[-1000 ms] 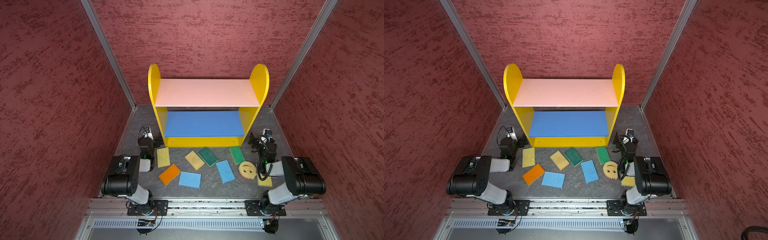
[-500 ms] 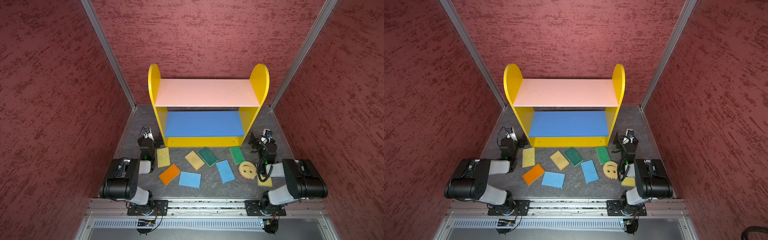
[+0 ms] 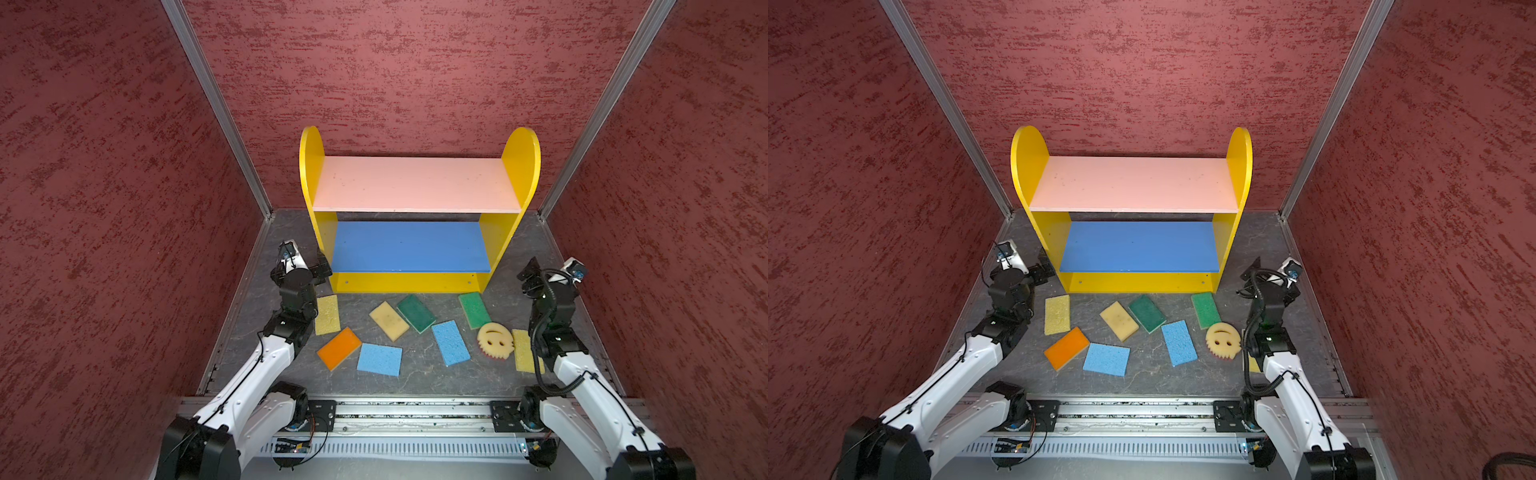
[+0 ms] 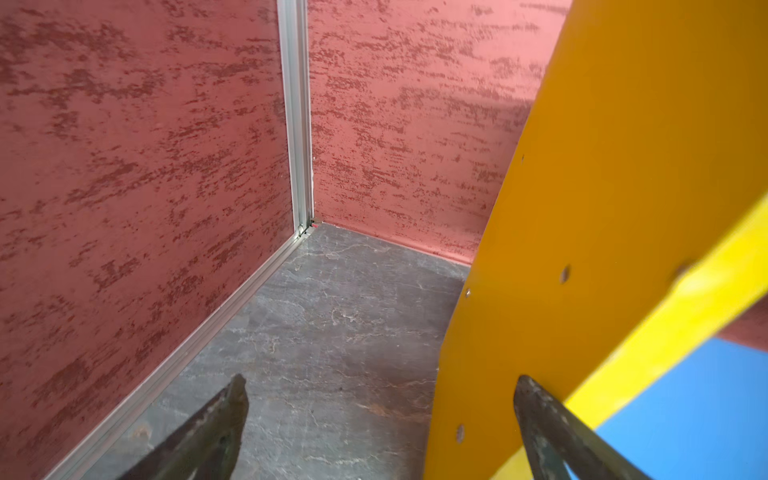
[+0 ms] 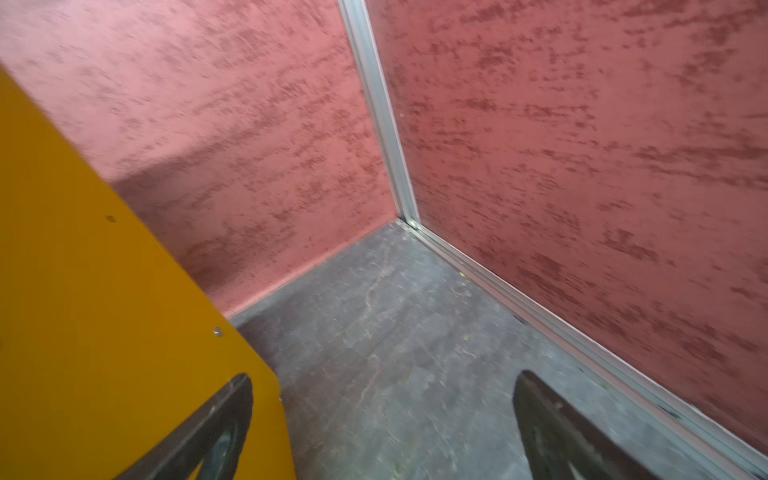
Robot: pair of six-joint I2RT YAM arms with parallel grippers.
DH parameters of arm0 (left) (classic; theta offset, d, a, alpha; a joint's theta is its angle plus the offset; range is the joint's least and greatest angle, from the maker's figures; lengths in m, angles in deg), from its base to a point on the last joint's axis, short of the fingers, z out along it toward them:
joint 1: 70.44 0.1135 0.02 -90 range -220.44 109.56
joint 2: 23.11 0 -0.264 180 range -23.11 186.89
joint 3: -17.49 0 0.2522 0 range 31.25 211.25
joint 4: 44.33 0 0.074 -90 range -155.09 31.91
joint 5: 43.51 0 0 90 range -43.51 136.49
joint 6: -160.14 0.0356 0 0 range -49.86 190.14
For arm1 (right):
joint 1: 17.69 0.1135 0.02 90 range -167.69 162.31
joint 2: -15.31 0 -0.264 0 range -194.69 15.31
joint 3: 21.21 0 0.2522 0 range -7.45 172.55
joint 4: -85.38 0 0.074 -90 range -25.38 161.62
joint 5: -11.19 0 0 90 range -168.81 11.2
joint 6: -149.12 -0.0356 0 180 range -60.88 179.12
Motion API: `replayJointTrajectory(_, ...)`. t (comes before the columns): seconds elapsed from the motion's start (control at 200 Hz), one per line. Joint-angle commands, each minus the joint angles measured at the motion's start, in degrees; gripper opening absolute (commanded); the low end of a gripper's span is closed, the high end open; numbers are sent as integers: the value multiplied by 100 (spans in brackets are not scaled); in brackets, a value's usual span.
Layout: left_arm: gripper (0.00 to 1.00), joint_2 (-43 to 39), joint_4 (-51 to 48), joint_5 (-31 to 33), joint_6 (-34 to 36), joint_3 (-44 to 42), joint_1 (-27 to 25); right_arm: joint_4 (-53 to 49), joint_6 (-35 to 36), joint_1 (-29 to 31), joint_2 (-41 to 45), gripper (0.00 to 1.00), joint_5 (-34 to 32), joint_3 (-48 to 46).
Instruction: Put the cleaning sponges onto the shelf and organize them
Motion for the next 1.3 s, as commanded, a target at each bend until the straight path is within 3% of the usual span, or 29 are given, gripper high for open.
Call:
replayJointTrajectory(0.0, 99, -343, -2136, 155, -1415, 648, -40, -1796, -443, 40, -49, 89, 216, 469)
replayJointTrajectory(0.065, 99, -520, -2654, -380, -1737, 893, 111, -1909, -568, 43, 93, 71, 670, 477)
replayJointTrajectory(0.205, 100, -809, -2846, -2202, -1862, 998, 791, -1837, -859, 44, 276, 23, 1762, 310)
replayJointTrajectory(0.22, 96, -826, -2856, -2349, -1856, 1012, 860, -1803, -899, 49, 291, 18, 1865, 282)
replayJointTrajectory(0.276, 64, -875, -2834, -2948, -1749, 1016, 1080, -1755, -1121, 51, 299, 0, 2084, 214)
replayJointTrajectory(0.356, 21, -871, -2958, -3193, -1698, 1028, 1179, -1755, -1483, 49, 281, 0, 2378, 174)
replayJointTrajectory(0.436, 0, -799, -3204, -3265, -1695, 1047, 1177, -1760, -1775, 51, 238, 0, 2620, 159)
replayJointTrajectory(0.606, 0, -519, -3209, -3667, -1879, 770, 1185, -1862, -2100, 46, -51, 0, 2984, 294)
replayJointTrajectory(0.797, 0, -54, -2936, -3791, -2027, 552, 1187, -1674, -2366, 49, -1012, 0, 3491, 738)
replayJointTrajectory(1.297, 0, 899, -2148, -3800, -2170, 591, 1195, -706, -2726, 42, -2308, 0, 3710, 1215)
